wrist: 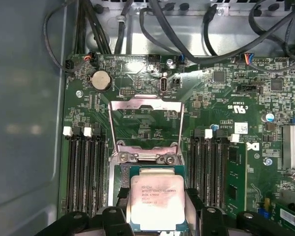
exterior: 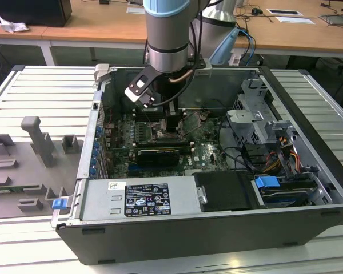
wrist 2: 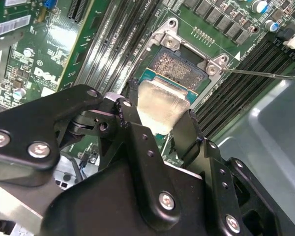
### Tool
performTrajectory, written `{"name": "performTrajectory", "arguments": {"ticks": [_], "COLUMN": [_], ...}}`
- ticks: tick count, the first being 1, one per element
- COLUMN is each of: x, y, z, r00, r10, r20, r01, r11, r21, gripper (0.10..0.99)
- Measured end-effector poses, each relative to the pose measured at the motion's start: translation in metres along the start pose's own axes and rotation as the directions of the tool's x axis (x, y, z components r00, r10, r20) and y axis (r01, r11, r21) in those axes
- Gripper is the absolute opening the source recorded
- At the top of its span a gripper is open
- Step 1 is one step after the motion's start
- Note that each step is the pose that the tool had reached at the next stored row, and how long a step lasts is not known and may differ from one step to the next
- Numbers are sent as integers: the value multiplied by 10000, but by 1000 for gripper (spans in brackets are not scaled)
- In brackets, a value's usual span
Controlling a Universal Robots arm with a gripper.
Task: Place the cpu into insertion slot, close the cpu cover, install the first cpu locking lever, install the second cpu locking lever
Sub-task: 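Place the cpu into insertion slot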
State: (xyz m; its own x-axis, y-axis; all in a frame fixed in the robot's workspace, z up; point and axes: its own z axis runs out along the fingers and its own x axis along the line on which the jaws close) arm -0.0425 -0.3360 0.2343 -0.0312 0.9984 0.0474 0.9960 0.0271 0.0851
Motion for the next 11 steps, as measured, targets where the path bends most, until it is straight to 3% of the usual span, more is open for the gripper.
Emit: {"name": "performTrajectory", "arguments": {"ticks": [11], "x": [46], "y": [-57], "z": [61], "r00": [10000], "r10": [0], "r20": [0], "r01": [0], "r11": [10000], "r21": [0], "gripper": [525]}}
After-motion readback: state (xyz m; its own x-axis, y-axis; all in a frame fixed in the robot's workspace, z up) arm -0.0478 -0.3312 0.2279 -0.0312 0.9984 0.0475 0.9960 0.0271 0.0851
